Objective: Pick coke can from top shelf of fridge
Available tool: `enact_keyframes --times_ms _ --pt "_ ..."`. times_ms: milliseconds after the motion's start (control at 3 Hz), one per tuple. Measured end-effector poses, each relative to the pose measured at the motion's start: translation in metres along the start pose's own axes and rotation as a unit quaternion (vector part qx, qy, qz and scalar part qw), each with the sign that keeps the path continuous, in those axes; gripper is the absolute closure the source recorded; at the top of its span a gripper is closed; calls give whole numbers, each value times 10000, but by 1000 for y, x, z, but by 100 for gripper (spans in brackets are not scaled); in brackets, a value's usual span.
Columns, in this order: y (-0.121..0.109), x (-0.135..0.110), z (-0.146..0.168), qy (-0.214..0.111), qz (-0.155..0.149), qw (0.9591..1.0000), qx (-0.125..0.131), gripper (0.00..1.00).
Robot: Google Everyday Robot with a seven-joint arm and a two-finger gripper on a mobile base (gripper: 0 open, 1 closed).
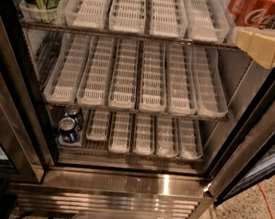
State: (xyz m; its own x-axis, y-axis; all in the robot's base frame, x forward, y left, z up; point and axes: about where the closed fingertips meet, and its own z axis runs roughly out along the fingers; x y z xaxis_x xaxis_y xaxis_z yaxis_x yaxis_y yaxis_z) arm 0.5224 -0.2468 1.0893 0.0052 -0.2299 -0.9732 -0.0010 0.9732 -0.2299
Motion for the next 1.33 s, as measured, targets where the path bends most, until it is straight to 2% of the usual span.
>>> enact_keyframes --times_ms 333,667,1000,1333 --pt "8 17 -15 235 -6 9996 -135 4" --pt "14 19 -11 256 -8 9994 -229 6" --pt "21 13 6 161 -65 9993 -325 11" --pt "20 7 26 10 -214 9994 -275 13"
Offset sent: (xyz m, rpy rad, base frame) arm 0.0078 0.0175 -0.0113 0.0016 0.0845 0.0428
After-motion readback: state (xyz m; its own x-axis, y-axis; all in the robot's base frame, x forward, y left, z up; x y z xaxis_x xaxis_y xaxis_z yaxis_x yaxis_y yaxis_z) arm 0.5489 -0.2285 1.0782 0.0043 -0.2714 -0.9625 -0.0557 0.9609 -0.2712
